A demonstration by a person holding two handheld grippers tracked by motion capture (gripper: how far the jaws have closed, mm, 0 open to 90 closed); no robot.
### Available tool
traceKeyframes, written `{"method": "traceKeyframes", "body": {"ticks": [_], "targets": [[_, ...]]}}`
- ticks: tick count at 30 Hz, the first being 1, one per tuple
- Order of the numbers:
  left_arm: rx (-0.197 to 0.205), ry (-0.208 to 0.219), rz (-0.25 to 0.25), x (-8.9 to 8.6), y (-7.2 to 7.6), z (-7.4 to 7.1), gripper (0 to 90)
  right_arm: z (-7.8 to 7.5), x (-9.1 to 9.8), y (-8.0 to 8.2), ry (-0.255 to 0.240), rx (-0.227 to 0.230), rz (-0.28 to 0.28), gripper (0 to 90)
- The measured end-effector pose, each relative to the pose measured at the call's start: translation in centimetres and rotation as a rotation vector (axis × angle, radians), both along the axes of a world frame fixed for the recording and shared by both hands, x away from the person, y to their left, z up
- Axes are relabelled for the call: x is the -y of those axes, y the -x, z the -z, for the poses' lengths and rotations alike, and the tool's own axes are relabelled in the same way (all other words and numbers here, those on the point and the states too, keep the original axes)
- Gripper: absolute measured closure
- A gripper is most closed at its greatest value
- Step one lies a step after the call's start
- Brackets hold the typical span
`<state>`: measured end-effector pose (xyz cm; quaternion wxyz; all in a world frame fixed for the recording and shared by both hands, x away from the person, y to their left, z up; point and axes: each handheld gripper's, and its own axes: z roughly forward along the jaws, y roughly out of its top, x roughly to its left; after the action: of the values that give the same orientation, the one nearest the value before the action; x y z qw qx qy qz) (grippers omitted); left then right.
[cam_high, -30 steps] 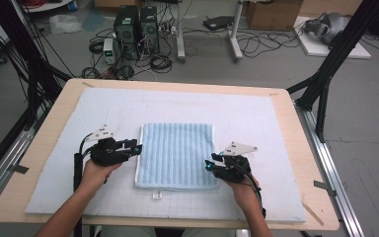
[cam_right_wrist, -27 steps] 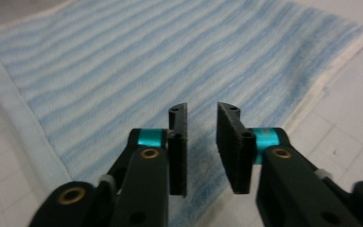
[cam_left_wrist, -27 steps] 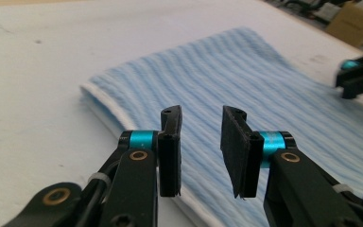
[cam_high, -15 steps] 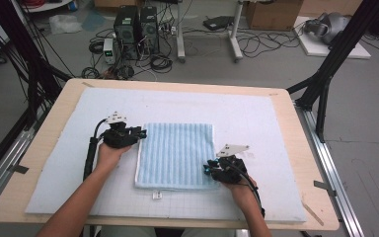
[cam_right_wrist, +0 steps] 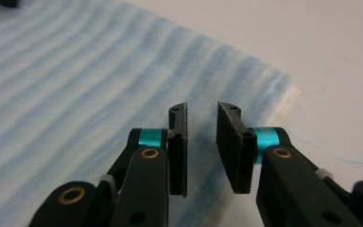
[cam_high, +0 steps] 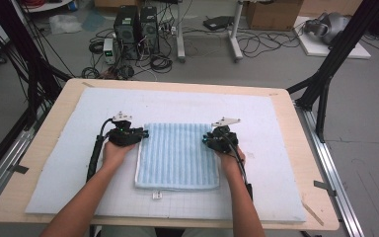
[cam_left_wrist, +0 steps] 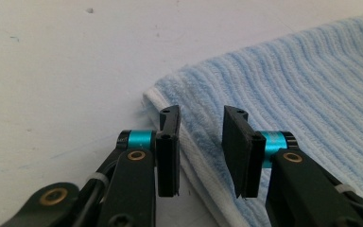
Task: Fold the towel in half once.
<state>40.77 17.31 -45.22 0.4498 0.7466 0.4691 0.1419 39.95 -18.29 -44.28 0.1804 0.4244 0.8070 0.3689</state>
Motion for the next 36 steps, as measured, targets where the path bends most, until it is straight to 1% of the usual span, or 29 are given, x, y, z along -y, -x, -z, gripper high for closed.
{"method": "traceKeyframes", "body": {"ticks": [2, 4, 5, 6, 7, 8, 9, 10, 11, 13, 14, 15, 16, 17, 19, 20, 21, 22, 23, 24, 25, 26, 28, 29, 30, 32, 33, 35, 36], "targets": [[-0.003, -0.011, 0.003, 0.0, 0.0, 0.0, 67.5, 0.2, 0.6, -0.5, -0.014, -0.012, 0.014, 73.3], [-0.004, -0.008, 0.004, 0.0, 0.0, 0.0, 67.6, 0.2, 1.0, -0.5, -0.005, -0.008, 0.027, 72.6], [-0.003, 0.0, 0.004, 0.0, 0.0, 0.0, 67.5, 0.2, 1.2, -0.4, -0.014, -0.016, 0.033, 71.3], [-0.003, 0.006, 0.009, -0.1, 0.0, 0.0, 66.7, 0.1, 1.5, -0.4, -0.028, -0.021, 0.036, 69.6], [-0.001, 0.016, 0.018, -0.2, 0.0, 0.0, 63.1, 0.0, 1.8, -0.3, -0.057, -0.027, 0.026, 68.0], [0.007, 0.032, 0.039, -0.3, 0.1, -0.1, 60.6, -0.1, 2.1, -0.1, -0.089, -0.017, 0.013, 67.2], [0.019, 0.04, 0.059, -0.4, 0.2, -0.1, 59.9, -0.3, 2.4, 0.2, -0.101, -0.012, 0.006, 65.5], [0.043, 0.04, 0.085, -0.6, 0.3, -0.3, 57.5, -0.6, 2.6, 0.4, -0.108, 0.009, -0.008, 63.8], [0.059, 0.051, 0.096, -0.7, 0.5, -0.4, 55.8, -1.0, 2.9, 1.0, -0.119, 0.029, -0.019, 61.9], [0.105, 0.112, 0.114, -1.3, 0.9, -0.7, 51.6, -1.6, 3.4, 1.7, -0.129, 0.057, -0.019, 53.8], [0.142, 0.134, 0.117, -1.6, 1.1, -0.9, 50.3, -1.9, 3.8, 2.2, -0.141, 0.073, -0.019, 48.7], [0.181, 0.145, 0.135, -1.9, 1.4, -1.0, 49.5, -2.2, 4.1, 2.6, -0.146, 0.091, -0.013, 44.5], [0.227, 0.145, 0.146, -2.0, 1.7, -1.1, 49.4, -2.5, 4.4, 3.0, -0.14, 0.101, -0.006, 40.6], [0.253, 0.119, 0.161, -2.1, 1.9, -1.3, 48.4, -2.7, 4.7, 3.4, -0.135, 0.112, -0.006, 37.3], [0.258, 0.123, 0.18, -2.2, 2.4, -1.7, 46.0, -3.2, 5.1, 4.2, -0.119, 0.144, 0.003, 30.5], [0.255, 0.126, 0.174, -2.2, 2.6, -1.8, 42.2, -3.4, 5.3, 4.7, -0.112, 0.16, 0.006, 28.3], [0.249, 0.134, 0.167, -2.2, 2.9, -1.9, 37.1, -3.5, 5.4, 5.0, -0.109, 0.17, 0.004, 25.8], [0.248, 0.148, 0.164, -2.2, 3.2, -2.0, 31.6, -3.7, 5.6, 5.4, -0.104, 0.181, 0.011, 20.1], [0.249, 0.14, 0.151, -2.1, 3.5, -2.1, 25.7, -3.7, 5.6, 5.7, -0.099, 0.191, 0.023, 16.9], [0.252, 0.127, 0.13, -2.0, 3.8, -2.1, 21.6, -3.8, 5.7, 6.0, -0.104, 0.192, 0.022, 14.1], [0.26, 0.115, 0.12, -2.0, 4.2, -2.2, 20.0, -3.7, 5.9, 6.3, -0.115, 0.194, 0.012, 11.3], [0.268, 0.119, 0.118, -2.1, 4.4, -2.1, 18.0, -3.7, 5.9, 6.6, -0.134, 0.188, 0.006, 11.3], [0.265, 0.146, 0.12, -2.4, 4.8, -2.2, 17.5, -3.8, 6.1, 7.1, -0.152, 0.19, -0.018, 11.2], [0.272, 0.159, 0.12, -2.6, 5.0, -2.2, 17.5, -3.8, 6.1, 7.2, -0.145, 0.196, -0.02, 11.2], [0.29, 0.171, 0.119, -2.6, 5.2, -2.2, 17.5, -3.8, 6.2, 7.3, -0.138, 0.207, -0.025, 11.2], [0.304, 0.176, 0.13, -2.9, 5.3, -2.6, 17.5, -3.9, 6.1, 7.4, -0.142, 0.217, -0.022, 11.2], [0.308, 0.187, 0.123, -3.0, 5.3, -2.7, 17.5, -3.9, 6.1, 7.5, -0.144, 0.224, -0.023, 11.2], [0.306, 0.197, 0.116, -3.2, 5.3, -2.8, 17.5, -3.8, 6.1, 7.8, -0.153, 0.232, -0.037, 11.2], [0.304, 0.196, 0.114, -3.3, 5.3, -2.8, 17.5, -3.8, 6.1, 7.8, -0.145, 0.245, -0.042, 11.2]]}}
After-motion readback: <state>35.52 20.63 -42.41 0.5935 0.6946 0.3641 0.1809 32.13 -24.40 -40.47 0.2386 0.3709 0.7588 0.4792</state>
